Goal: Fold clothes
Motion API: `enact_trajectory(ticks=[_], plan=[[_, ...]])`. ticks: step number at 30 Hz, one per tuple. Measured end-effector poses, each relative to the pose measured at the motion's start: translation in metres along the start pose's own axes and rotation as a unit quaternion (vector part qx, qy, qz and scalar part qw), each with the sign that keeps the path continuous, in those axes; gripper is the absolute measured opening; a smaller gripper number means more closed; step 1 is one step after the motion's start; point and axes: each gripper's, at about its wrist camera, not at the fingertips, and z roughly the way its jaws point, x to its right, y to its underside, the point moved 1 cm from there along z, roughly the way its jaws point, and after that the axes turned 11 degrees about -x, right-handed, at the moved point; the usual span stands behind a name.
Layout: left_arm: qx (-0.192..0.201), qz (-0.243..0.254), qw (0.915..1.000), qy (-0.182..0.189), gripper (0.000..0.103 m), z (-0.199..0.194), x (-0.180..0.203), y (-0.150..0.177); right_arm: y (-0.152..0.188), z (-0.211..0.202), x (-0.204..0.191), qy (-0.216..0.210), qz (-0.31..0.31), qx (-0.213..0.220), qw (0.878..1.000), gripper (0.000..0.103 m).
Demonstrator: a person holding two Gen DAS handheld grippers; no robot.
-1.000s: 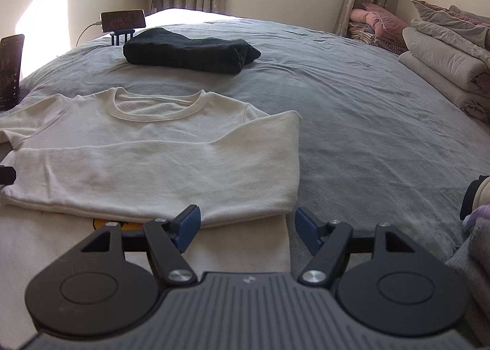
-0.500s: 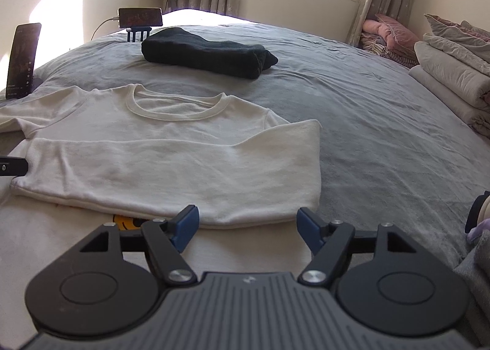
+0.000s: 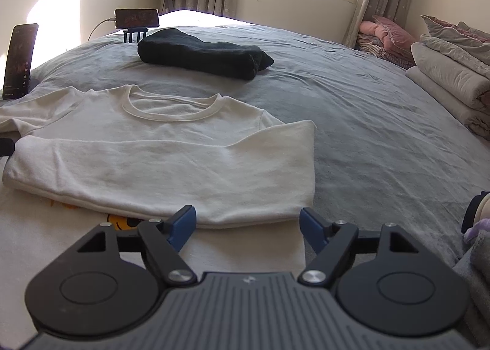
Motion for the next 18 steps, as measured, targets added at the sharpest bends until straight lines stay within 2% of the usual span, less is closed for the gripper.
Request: enact_trajectory(ticks=[3, 6, 9, 11, 13, 15, 18], plan=[[0.009, -0.004, 0.9999, -0.007, 0.000, -0.005, -0.004, -0.002, 0.000, 0.001, 0.001, 0.003, -0.001, -0.002, 1.000, 0.078], [0.001, -0.005, 1.0000, 0.007, 0.000, -0.007, -0.010, -0.004, 0.000, 0.001, 0.004, 0.007, 0.002, -0.002, 1.000, 0.078], [-0.038, -0.032, 0.9971, 0.058, 0.001, 0.002, -0.021, -0.003, -0.001, 0.000, 0.013, 0.005, 0.021, -0.001, 1.000, 0.078], [-0.060, -0.055, 0.9942, 0.070, 0.003, 0.009, -0.025, -0.001, 0.000, 0.000, 0.015, 0.004, 0.026, -0.002, 1.000, 0.078], [-0.078, -0.077, 0.9907, 0.080, 0.011, 0.013, -0.029, 0.001, 0.001, 0.000, 0.016, 0.004, 0.026, -0.005, 1.000, 0.078], [-0.092, -0.099, 0.9861, 0.097, 0.015, 0.017, -0.030, 0.003, 0.002, 0.000, 0.014, 0.005, 0.021, -0.006, 1.000, 0.078], [-0.106, -0.119, 0.9808, 0.113, 0.015, 0.021, -0.030, 0.004, 0.002, -0.001, 0.015, 0.004, 0.017, -0.005, 1.000, 0.078]])
